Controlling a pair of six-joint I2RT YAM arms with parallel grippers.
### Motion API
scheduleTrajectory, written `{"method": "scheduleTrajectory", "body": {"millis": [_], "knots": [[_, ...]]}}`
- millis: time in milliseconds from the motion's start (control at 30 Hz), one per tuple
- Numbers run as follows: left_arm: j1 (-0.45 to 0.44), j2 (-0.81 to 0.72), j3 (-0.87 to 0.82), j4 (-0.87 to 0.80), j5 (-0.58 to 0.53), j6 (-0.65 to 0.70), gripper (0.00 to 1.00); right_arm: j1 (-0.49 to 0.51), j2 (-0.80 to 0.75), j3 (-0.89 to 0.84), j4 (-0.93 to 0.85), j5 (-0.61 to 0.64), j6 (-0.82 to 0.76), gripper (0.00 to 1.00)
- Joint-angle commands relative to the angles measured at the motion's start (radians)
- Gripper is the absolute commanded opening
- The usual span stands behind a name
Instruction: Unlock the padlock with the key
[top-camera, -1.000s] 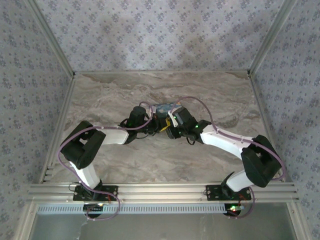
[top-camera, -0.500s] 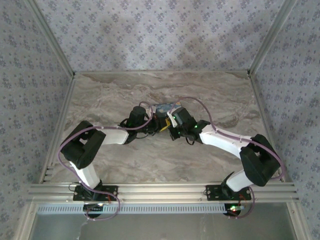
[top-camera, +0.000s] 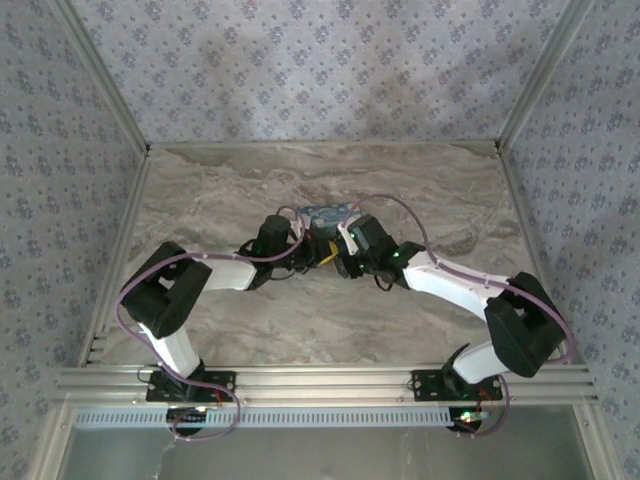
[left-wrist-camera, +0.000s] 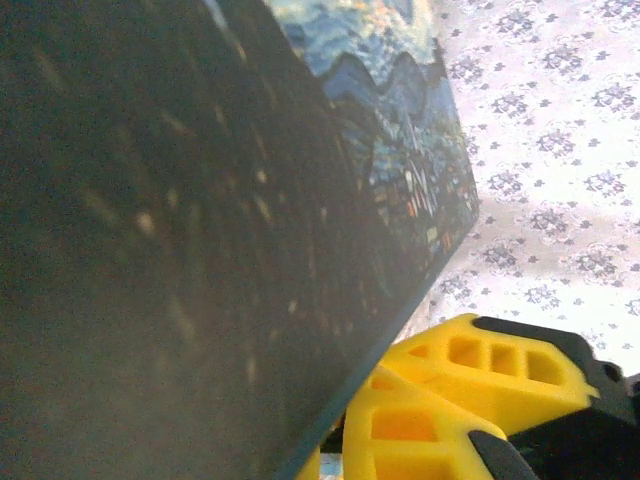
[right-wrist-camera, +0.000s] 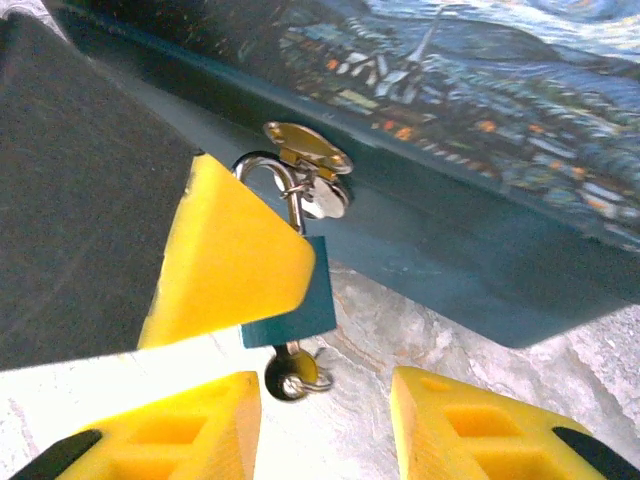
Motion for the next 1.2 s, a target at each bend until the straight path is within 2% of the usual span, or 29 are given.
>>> {"method": "scheduleTrajectory", "body": {"millis": [0, 267, 433, 700, 833, 967, 1167], "knots": [[-0.004, -0.031, -0.011, -0.046, 0.007, 0.055, 0.01, -0.006, -0.057, -0.033, -0.026, 0.004, 0.019, 0.41], [-0.010, -0.024, -0.022, -0.119, -0.028, 0.116, 0.03, -0.012, -0.111, -0.083, -0.032, 0.007, 0.057, 0.41], [-0.030, -0.017, -0.005, -0.224, -0.081, 0.187, 0.05, -0.015, -0.116, -0.106, -0.019, 0.003, 0.087, 0.41], [-0.058, -0.004, 0.010, -0.303, -0.134, 0.237, 0.10, -0.042, -0.112, -0.119, -0.003, -0.013, 0.131, 0.41], [-0.073, -0.003, 0.009, -0.328, -0.156, 0.251, 0.15, -0.062, -0.107, -0.119, 0.009, -0.031, 0.149, 0.41], [-0.079, -0.020, -0.003, -0.342, -0.180, 0.256, 0.28, -0.079, -0.093, -0.117, 0.017, -0.051, 0.170, 0.40], [-0.081, -0.087, -0.022, -0.371, -0.201, 0.267, 0.34, -0.086, -0.051, -0.106, 0.037, -0.080, 0.186, 0.35]]}}
